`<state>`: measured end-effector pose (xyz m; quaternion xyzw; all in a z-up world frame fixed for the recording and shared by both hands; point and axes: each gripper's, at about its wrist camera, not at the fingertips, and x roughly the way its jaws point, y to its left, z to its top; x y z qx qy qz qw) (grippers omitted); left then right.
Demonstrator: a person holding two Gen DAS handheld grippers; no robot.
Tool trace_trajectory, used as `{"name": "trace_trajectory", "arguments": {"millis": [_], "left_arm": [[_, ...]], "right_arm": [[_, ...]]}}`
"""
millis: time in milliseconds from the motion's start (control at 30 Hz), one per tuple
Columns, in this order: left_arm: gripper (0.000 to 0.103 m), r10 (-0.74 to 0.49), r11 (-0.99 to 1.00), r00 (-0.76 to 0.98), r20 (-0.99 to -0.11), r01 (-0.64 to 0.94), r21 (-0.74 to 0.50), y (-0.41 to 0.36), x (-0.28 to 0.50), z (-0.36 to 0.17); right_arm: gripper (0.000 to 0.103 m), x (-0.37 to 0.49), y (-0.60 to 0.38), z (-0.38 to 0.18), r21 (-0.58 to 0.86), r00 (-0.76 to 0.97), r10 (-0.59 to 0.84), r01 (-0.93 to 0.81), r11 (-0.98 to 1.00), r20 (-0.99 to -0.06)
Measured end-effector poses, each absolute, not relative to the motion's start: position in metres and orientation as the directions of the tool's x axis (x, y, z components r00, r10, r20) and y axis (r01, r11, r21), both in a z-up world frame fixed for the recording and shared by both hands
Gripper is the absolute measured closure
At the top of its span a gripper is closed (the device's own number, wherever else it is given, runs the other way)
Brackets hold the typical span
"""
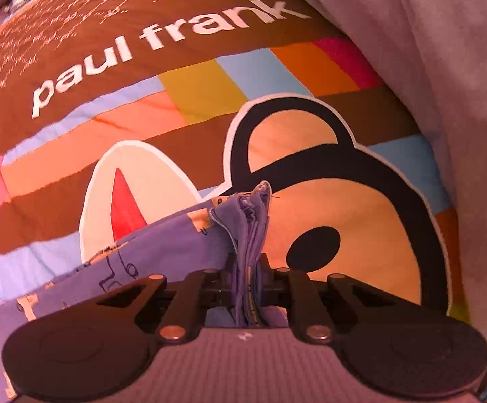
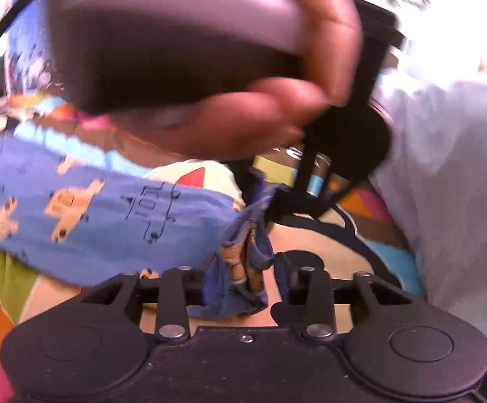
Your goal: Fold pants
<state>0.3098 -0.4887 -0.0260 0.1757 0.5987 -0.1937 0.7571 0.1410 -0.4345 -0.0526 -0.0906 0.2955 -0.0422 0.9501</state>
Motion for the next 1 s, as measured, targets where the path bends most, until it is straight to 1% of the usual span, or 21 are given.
{"name": "trace_trajectory", "arguments": {"millis": [67,133,200,233,267,300,333,433,567,667,833,1000], "left_arm": [[0.092,-0.103,0.873,0.211,-0.972,0.488,0.013,-0.482,0.311,-0.022],[0.092,-0.131,0.88,0.211,-0.969,0.474,-0.016,-0.476,0.313,-0.018],[0.092,-0.161,0.887,0.209,-0.965,0.459,-0.048,-0.469,0.313,-0.013],[0.092,-0.174,0.888,0.21,-0.962,0.456,-0.061,-0.466,0.313,-0.01],[0.092,-0.181,0.889,0.213,-0.96,0.453,-0.068,-0.462,0.312,-0.007],[0.092,-0.183,0.892,0.221,-0.958,0.447,-0.068,-0.458,0.311,-0.004],[0.092,-0.181,0.896,0.232,-0.956,0.441,-0.063,-0.453,0.31,0.002],[0.092,-0.181,0.904,0.252,-0.951,0.424,-0.06,-0.433,0.307,0.018],[0.092,-0.216,0.916,0.285,-0.934,0.391,-0.092,-0.387,0.301,0.044],[0.092,-0.234,0.928,0.302,-0.924,0.353,-0.119,-0.344,0.301,0.052],[0.092,-0.281,0.944,0.32,-0.905,0.264,-0.2,-0.265,0.301,0.044],[0.092,-0.327,0.94,0.327,-0.887,0.211,-0.268,-0.204,0.3,0.009]], "right_arm": [[0.054,0.143,-0.441,-0.052,-0.146,0.817,-0.112,0.035,0.989,-0.566],[0.052,0.145,-0.441,-0.051,-0.134,0.812,-0.108,0.036,0.99,-0.574],[0.052,0.142,-0.439,-0.05,-0.137,0.819,-0.099,0.025,0.99,-0.565],[0.055,0.138,-0.438,-0.047,-0.142,0.827,-0.098,0.022,0.99,-0.554],[0.067,0.136,-0.436,-0.045,-0.15,0.835,-0.096,0.017,0.989,-0.542],[0.075,0.135,-0.433,-0.043,-0.162,0.841,-0.099,0.014,0.987,-0.532],[0.086,0.134,-0.43,-0.042,-0.171,0.843,-0.104,0.014,0.985,-0.527],[0.09,0.133,-0.418,-0.033,-0.187,0.853,-0.103,0.006,0.982,-0.512],[0.091,0.127,-0.387,-0.015,-0.237,0.88,-0.099,-0.017,0.971,-0.465],[0.091,0.124,-0.357,-0.004,-0.259,0.891,-0.067,-0.058,0.964,-0.45],[0.091,0.125,-0.31,0.004,-0.262,0.879,0.018,-0.161,0.951,-0.476],[0.091,0.13,-0.27,-0.006,-0.287,0.84,0.095,-0.286,0.914,-0.534]]}}
